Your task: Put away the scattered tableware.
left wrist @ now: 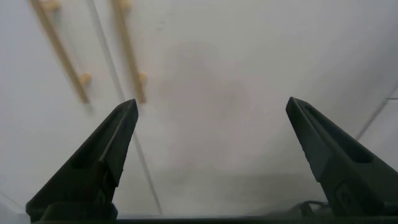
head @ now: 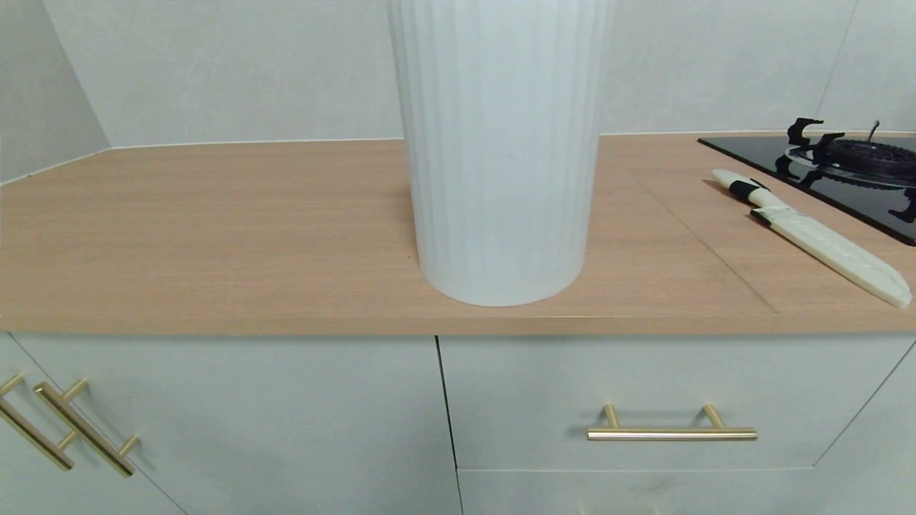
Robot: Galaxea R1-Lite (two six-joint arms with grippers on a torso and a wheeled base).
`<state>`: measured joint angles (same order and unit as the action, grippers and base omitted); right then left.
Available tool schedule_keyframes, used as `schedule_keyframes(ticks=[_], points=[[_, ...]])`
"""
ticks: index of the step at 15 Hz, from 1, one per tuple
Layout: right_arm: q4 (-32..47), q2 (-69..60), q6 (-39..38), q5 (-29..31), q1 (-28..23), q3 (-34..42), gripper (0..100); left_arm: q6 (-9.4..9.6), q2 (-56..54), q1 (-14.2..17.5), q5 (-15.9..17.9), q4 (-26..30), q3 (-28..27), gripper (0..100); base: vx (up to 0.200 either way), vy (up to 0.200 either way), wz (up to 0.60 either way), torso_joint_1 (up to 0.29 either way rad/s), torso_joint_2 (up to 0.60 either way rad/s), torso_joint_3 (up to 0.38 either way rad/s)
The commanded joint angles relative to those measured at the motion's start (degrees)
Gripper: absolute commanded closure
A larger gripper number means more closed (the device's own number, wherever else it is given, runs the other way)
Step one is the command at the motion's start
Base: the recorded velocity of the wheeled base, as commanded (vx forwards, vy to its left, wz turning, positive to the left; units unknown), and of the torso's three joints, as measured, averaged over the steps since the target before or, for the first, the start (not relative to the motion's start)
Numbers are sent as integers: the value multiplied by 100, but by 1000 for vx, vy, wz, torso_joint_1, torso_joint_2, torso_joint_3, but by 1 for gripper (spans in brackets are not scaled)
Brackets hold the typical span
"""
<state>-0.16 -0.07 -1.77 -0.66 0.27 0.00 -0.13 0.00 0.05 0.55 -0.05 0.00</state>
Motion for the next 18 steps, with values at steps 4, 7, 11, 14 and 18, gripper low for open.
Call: schedule_keyframes(ticks=[4,7,11,14,18], points=[[-11,7,1,-4,0,0,0,-4,0,-5,-2,-4,0,0,0,0,0,0,0,0],[-2,7,1,-4,0,0,0,-4,0,-5,-2,-4,0,0,0,0,0,0,0,0],[-11,7,1,-4,0,0,0,-4,0,-5,-2,-4,0,0,0,0,0,0,0,0],[-2,7,1,-4,0,0,0,-4,9,-5,-2,-4,0,0,0,0,0,0,0,0],[-2,7,1,-4,0,0,0,-4,0,-5,-2,-4,0,0,0,0,0,66,-221,-243]])
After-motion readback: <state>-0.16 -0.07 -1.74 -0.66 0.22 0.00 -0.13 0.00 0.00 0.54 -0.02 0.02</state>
